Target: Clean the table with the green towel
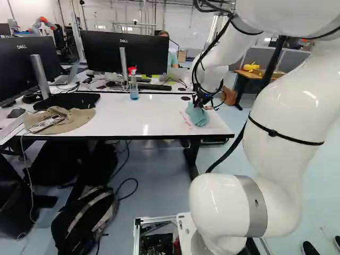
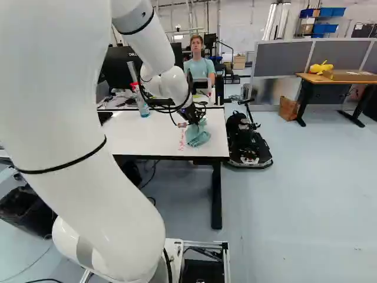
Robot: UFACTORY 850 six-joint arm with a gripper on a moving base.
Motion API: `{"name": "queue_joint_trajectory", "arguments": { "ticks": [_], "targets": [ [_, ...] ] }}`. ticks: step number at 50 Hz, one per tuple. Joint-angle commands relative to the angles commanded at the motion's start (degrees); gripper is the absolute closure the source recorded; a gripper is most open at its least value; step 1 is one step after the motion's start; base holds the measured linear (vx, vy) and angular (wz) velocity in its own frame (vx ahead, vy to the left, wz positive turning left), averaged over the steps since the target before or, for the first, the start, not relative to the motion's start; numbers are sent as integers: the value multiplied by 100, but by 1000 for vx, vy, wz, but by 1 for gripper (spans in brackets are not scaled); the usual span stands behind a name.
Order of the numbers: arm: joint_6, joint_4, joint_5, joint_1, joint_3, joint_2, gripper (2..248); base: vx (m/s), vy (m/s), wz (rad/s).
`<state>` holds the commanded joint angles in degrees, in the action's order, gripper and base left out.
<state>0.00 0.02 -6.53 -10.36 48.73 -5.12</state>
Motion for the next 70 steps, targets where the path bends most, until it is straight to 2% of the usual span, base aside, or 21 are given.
{"name": "queue_joint_trajectory", "arguments": {
  "ticks": [16,53,70],
  "targets": [
    [0,0,0,81,95,134,212,0,0,0],
    [0,0,0,748,585,-319,212,0,0,0],
    [0,0,0,969,920,-618,212,0,0,0]
  ]
}}
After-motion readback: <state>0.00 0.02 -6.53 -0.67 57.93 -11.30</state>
